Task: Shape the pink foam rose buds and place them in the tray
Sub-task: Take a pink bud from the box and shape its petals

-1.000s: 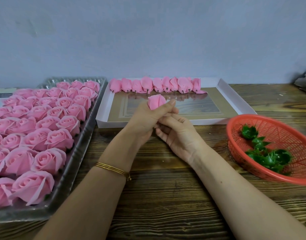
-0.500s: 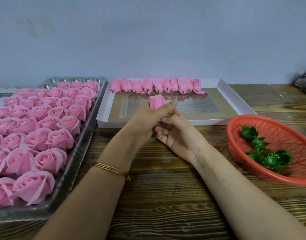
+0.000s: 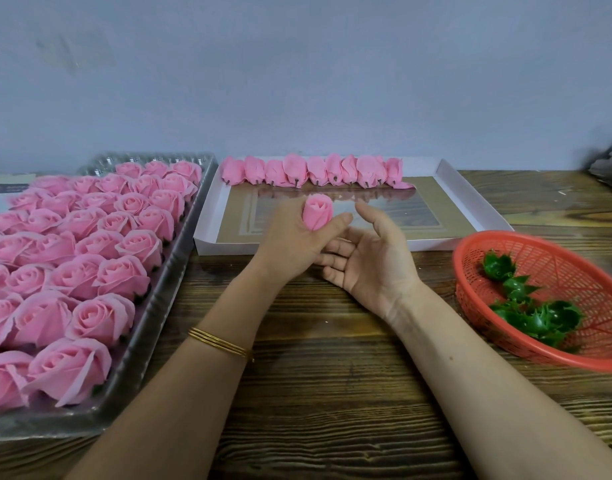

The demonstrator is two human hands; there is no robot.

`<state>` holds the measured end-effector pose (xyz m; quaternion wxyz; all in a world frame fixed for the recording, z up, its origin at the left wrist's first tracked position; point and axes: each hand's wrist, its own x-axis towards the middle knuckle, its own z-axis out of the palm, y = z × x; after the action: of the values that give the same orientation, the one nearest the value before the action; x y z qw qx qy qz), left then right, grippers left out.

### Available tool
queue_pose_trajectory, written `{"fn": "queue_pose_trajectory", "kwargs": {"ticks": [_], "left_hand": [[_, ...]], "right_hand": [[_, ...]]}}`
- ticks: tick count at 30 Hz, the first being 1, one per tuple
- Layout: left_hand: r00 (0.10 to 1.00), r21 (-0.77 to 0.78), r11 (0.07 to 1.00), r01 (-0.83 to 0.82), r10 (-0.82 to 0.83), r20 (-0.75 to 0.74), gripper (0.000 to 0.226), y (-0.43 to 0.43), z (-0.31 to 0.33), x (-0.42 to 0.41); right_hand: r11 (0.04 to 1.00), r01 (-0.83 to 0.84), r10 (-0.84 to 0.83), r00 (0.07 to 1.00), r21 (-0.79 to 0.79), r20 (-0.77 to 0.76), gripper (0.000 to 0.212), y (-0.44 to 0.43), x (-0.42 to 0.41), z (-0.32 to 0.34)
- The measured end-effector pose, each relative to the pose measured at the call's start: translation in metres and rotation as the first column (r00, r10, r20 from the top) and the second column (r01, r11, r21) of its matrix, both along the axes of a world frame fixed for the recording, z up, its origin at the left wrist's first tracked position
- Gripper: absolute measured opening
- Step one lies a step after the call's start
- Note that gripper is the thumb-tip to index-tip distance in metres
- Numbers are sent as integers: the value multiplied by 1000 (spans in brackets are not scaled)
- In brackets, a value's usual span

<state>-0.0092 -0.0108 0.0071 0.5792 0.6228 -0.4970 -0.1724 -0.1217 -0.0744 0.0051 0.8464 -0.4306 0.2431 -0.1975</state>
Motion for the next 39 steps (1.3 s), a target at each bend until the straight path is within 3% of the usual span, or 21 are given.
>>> {"fn": "queue_pose_trajectory", "kwargs": {"ticks": [4,9,17,22,30,35,39], "left_hand": [[1000,62,998,5,-6,15,32,-2,-6,-2],[996,88,996,2,-9,85,23,-2,-9,-3],[995,57,998,9,-14,95,32,-2,-10,-5],[995,54,998,44,-49,89,34,-2,-11,-6],[995,42,997,64,-67,75,26,-4,-13,-7],[995,-19,999,33,-35,-92,32,-4,-15,-5],[995,-64,997,-40,34,-95,34,-6,-12,-10]], "right_hand": [[992,-54,48,997,-112,-56,54,2,1,0],[982,-15,-8,992,-187,-125,32,5,3,0],[990,19,-33,995,-137,-99,34,5,4,1],[997,53,-54,999,-64,-7,12,6,6,-1],[998,63,-60,994,-23,87,8,6,7,-3],[994,-1,-17,987,111,160,43,2,4,-3],[976,22,-74,969,216,235,40,-2,2,-7]]}}
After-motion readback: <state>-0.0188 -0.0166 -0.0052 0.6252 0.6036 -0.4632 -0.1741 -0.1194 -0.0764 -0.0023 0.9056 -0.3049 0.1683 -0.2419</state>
